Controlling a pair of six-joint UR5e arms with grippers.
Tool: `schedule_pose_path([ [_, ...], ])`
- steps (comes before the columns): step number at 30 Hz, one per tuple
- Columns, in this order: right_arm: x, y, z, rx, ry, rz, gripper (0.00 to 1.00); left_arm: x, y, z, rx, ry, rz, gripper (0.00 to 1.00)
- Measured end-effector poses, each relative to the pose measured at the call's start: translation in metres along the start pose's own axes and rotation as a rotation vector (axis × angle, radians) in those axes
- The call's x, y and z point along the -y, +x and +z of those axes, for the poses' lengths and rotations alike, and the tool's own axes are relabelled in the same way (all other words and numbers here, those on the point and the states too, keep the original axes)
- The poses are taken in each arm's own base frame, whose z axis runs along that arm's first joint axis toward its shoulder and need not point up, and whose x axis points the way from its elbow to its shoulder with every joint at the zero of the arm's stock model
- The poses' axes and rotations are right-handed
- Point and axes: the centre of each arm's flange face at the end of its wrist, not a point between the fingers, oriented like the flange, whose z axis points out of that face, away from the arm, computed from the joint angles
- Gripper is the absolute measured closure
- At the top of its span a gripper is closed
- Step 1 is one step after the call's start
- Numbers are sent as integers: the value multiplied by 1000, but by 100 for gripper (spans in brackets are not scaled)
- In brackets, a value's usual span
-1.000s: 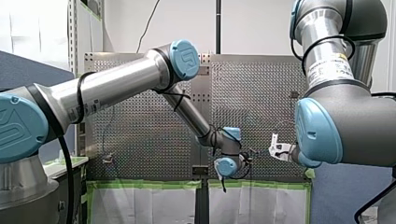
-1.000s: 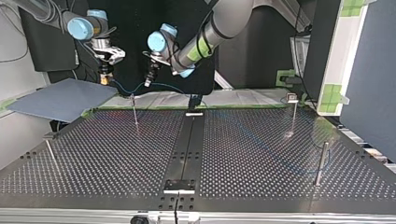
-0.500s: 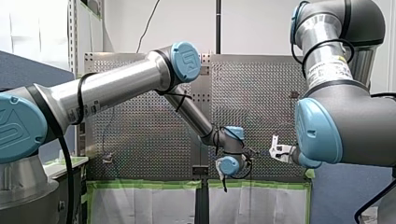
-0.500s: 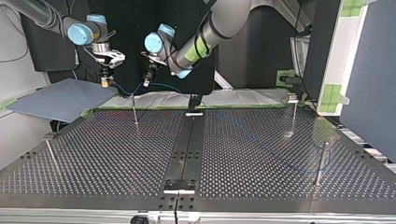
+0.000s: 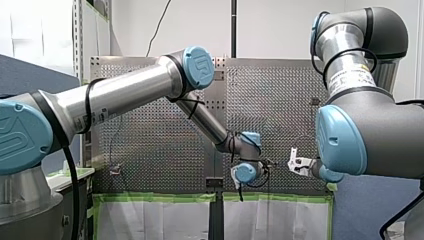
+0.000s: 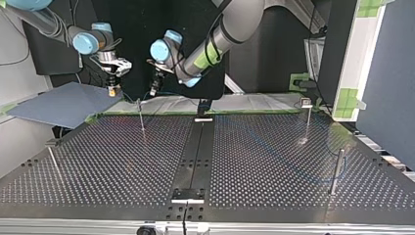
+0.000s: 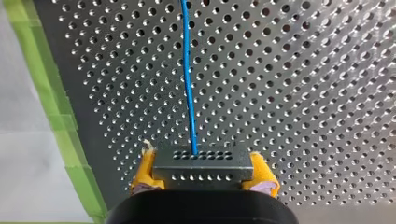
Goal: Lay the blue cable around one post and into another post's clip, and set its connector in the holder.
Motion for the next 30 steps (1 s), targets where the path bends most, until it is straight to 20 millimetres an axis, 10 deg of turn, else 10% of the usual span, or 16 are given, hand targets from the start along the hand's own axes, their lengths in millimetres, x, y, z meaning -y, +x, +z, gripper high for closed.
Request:
schedule_pose_path([
  [30,-29,17,17,-20,-27,13,100,-32,4,26,-19,-50,8,99],
])
